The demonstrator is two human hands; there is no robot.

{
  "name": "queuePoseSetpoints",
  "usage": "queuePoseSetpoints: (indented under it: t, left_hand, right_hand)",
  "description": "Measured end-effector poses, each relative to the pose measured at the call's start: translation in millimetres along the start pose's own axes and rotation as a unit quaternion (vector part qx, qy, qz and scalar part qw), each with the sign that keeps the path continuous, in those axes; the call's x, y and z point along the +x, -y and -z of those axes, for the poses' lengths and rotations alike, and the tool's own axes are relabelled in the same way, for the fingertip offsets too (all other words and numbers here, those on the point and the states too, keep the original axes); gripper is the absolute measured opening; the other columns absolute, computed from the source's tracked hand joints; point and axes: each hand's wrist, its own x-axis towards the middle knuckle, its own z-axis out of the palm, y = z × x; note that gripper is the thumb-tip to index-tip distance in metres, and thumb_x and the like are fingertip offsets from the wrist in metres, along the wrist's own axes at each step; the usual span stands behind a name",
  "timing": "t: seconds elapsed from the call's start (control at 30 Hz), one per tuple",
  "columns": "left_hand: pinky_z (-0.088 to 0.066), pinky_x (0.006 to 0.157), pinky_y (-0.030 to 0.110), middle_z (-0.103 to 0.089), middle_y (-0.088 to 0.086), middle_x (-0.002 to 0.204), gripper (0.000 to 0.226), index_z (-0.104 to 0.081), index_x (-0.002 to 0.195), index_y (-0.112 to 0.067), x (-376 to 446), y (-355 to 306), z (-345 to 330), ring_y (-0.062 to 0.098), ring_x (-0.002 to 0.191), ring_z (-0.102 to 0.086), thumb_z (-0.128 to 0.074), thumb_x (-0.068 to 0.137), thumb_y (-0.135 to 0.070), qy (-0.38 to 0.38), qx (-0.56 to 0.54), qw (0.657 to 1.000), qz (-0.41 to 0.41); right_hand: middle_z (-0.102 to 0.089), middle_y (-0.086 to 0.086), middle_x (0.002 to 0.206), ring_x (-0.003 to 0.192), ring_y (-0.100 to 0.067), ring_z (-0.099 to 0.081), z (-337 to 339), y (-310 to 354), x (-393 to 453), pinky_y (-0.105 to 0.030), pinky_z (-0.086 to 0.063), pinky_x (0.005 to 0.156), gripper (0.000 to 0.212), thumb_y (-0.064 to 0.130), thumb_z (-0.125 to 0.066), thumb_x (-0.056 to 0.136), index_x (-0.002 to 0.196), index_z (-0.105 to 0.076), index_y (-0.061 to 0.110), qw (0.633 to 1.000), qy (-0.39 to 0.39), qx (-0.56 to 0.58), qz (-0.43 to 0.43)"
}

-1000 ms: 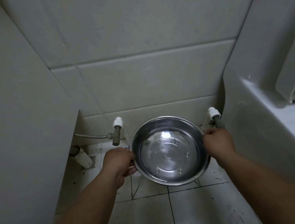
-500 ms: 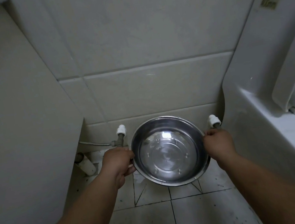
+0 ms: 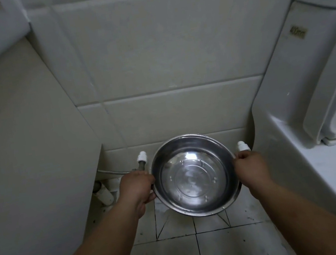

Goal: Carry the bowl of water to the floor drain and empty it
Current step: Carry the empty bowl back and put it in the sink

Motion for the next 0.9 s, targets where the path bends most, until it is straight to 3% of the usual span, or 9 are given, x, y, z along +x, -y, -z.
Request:
queuePoseSetpoints:
  t: [0.1, 0.2, 0.3, 0.4, 0.47, 0.53, 0.6, 0.77, 0.9]
  left_hand:
    - [-0.063, 0.058, 0.036, -0.071, 0.022, 0.092, 0.02, -0.069, 0.093, 0.002, -14.3, -5.3, 0.3, 0.028, 0.076, -0.067, -0.055, 0.081, 0.011, -0.01, 0.012, 1.0, 0.001]
    - [-0.064, 0.068, 0.046, -0.072, 0.032, 0.101, 0.022, -0.07, 0.095, 0.006, -29.0, -9.3, 3.9, 0.032, 0.078, -0.067, -0.054, 0.081, 0.011, -0.011, 0.011, 1.0, 0.012]
    - [-0.062, 0.066, 0.043, -0.071, 0.035, 0.098, 0.018, -0.069, 0.09, 0.01, -46.9, -16.2, 8.4, 0.031, 0.072, -0.067, -0.055, 0.079, 0.013, -0.015, 0.015, 1.0, 0.017]
    - [-0.062, 0.074, 0.056, -0.071, 0.036, 0.09, 0.017, -0.072, 0.079, 0.005, -72.3, -30.1, 12.4, 0.031, 0.068, -0.066, -0.058, 0.076, 0.013, -0.025, 0.017, 0.999, 0.029]
    - [-0.062, 0.072, 0.054, -0.07, 0.035, 0.085, 0.016, -0.073, 0.076, 0.005, -89.3, -43.6, 15.3, 0.029, 0.065, -0.065, -0.059, 0.075, 0.013, -0.025, 0.013, 0.999, 0.04]
    - [-0.058, 0.067, 0.046, -0.069, 0.032, 0.074, 0.013, -0.072, 0.071, 0.005, -105.2, -56.8, 18.2, 0.028, 0.063, -0.063, -0.061, 0.074, 0.012, -0.027, 0.012, 0.999, 0.046]
    - [-0.059, 0.068, 0.045, -0.069, 0.019, 0.06, 0.014, -0.072, 0.065, -0.002, -123.8, -71.0, 20.1, 0.026, 0.061, -0.064, -0.066, 0.071, 0.009, -0.035, 0.005, 0.998, 0.057]
    - [-0.055, 0.066, 0.041, -0.07, 0.014, 0.062, 0.015, -0.075, 0.064, -0.005, -175.7, -116.7, 26.0, 0.024, 0.063, -0.063, -0.065, 0.053, -0.007, -0.025, -0.008, 0.998, 0.061]
    - [-0.054, 0.065, 0.041, -0.069, 0.012, 0.057, 0.015, -0.076, 0.057, -0.014, -217.0, -153.9, 33.4, 0.023, 0.06, -0.062, -0.063, 0.051, -0.009, -0.033, -0.006, 0.998, 0.054]
  right_hand:
    - [-0.065, -0.015, 0.075, 0.07, -0.028, -0.063, 7.8, 3.9, -7.9, -0.036, -0.051, 0.065, 0.014, 0.001, -0.054, 0.086, 0.083, -0.068, 0.001, 1.0, -0.001, 0.01, -0.016]
    - [-0.068, -0.004, 0.077, 0.072, -0.022, -0.063, 15.8, 8.1, -19.6, -0.033, -0.05, 0.064, 0.021, 0.003, -0.055, 0.086, 0.078, -0.069, 0.017, 1.0, 0.015, 0.007, -0.023]
    - [-0.071, -0.002, 0.084, 0.071, -0.027, -0.064, 27.8, 16.3, -33.8, -0.033, -0.049, 0.064, 0.014, 0.004, -0.054, 0.084, 0.079, -0.067, 0.006, 0.999, 0.021, 0.002, -0.035]
    - [-0.072, -0.017, 0.078, 0.076, -0.035, -0.068, 45.6, 33.3, -52.3, -0.043, -0.056, 0.07, 0.019, 0.004, -0.053, 0.086, 0.079, -0.071, 0.007, 0.998, 0.032, -0.014, -0.052]
    - [-0.072, -0.021, 0.077, 0.077, -0.039, -0.069, 59.4, 51.0, -63.3, -0.049, -0.059, 0.077, 0.021, 0.004, -0.052, 0.087, 0.079, -0.071, 0.007, 0.997, 0.043, -0.02, -0.055]
    - [-0.073, -0.019, 0.073, 0.074, -0.038, -0.071, 74.5, 69.6, -73.4, -0.046, -0.06, 0.075, 0.021, 0.006, -0.053, 0.087, 0.077, -0.072, 0.01, 0.997, 0.044, -0.029, -0.054]
    - [-0.073, -0.017, 0.07, 0.071, -0.036, -0.071, 89.6, 87.1, -83.9, -0.044, -0.06, 0.072, 0.019, 0.008, -0.056, 0.085, 0.075, -0.072, 0.011, 0.997, 0.041, -0.036, -0.051]
    - [-0.068, -0.004, 0.055, 0.06, -0.024, -0.067, 130.0, 131.6, -107.4, -0.033, -0.052, 0.057, 0.019, 0.011, -0.057, 0.081, 0.066, -0.069, 0.014, 0.997, 0.037, -0.048, -0.041]
    - [-0.066, -0.004, 0.054, 0.063, -0.027, -0.066, 162.4, 167.3, -127.9, -0.035, -0.052, 0.063, 0.022, 0.01, -0.057, 0.081, 0.062, -0.067, 0.015, 0.998, 0.033, -0.048, -0.035]
